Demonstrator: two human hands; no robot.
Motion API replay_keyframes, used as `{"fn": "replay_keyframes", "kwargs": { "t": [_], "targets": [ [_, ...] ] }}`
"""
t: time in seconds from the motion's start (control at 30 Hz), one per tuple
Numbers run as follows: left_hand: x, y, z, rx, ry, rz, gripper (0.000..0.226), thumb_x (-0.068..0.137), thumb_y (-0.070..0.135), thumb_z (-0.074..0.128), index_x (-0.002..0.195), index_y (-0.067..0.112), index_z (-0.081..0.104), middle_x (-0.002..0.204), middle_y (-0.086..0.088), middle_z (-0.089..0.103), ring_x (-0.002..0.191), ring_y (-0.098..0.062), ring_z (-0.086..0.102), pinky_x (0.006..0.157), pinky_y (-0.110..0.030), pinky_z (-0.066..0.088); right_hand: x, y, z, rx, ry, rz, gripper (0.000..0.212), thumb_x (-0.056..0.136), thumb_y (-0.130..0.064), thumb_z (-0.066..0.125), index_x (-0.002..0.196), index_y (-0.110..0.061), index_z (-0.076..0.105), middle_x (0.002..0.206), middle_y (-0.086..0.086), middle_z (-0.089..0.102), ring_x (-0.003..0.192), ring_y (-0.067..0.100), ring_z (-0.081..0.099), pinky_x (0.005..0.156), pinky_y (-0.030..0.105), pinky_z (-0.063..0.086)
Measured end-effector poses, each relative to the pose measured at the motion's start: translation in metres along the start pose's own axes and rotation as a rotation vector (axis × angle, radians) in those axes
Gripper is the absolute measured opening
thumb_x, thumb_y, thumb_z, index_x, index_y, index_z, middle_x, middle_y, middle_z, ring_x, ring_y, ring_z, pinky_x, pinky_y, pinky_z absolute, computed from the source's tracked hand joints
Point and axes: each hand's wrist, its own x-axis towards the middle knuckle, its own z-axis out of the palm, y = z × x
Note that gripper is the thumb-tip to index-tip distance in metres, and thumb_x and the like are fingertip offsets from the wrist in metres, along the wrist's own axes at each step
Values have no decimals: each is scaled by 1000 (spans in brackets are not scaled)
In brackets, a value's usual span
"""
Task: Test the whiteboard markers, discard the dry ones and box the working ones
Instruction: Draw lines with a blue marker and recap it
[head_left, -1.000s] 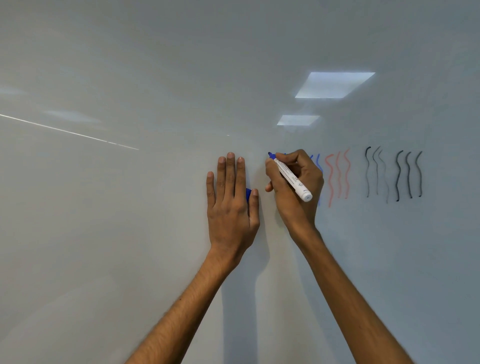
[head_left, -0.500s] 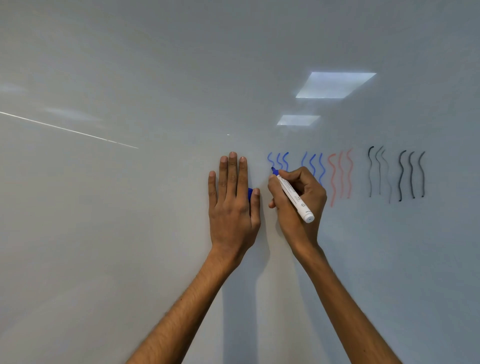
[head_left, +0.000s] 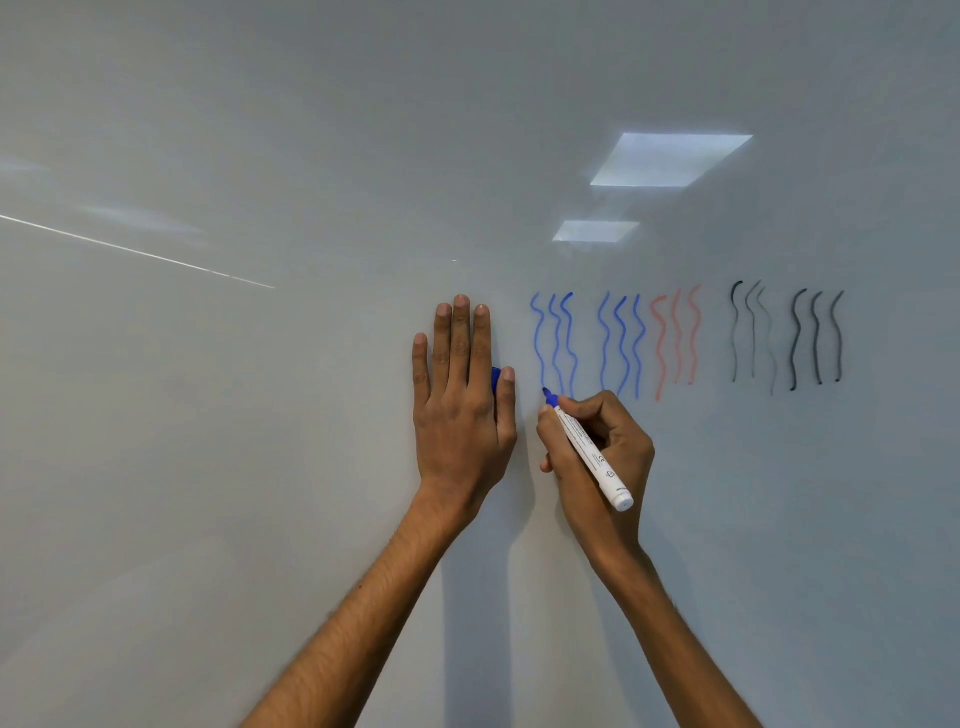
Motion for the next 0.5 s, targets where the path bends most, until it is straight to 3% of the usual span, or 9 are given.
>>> {"fn": "replay_keyframes", "kwargs": {
  "t": [0.2,0.4,0.5],
  "targets": [
    [-2,-1,-1,-14,9,9,57,104,26,36,154,4,20,163,-14,16,151,-27,12,123,-47,11,-12,5,-6,-32,0,15,20,85,-11,75,73,-17,59,65,9,58,50,34,56,44,46,50],
    [-3,-1,-1,-131,37,-15,55,103,25,41,151,3,27,162,-14,20,151,-24,14,123,-47,13,-16,4,-10,-41,-29,51,15,86,-11,76,79,-14,63,68,3,61,54,28,60,45,34,54],
    [-5,1,0,-236,78,11,33,100,19,48,130,9,37,159,-20,24,150,-28,17,123,-49,14,-17,-3,-15,14,8,97,11,85,-11,76,84,-12,65,71,4,64,53,28,60,47,25,49]
  ]
}}
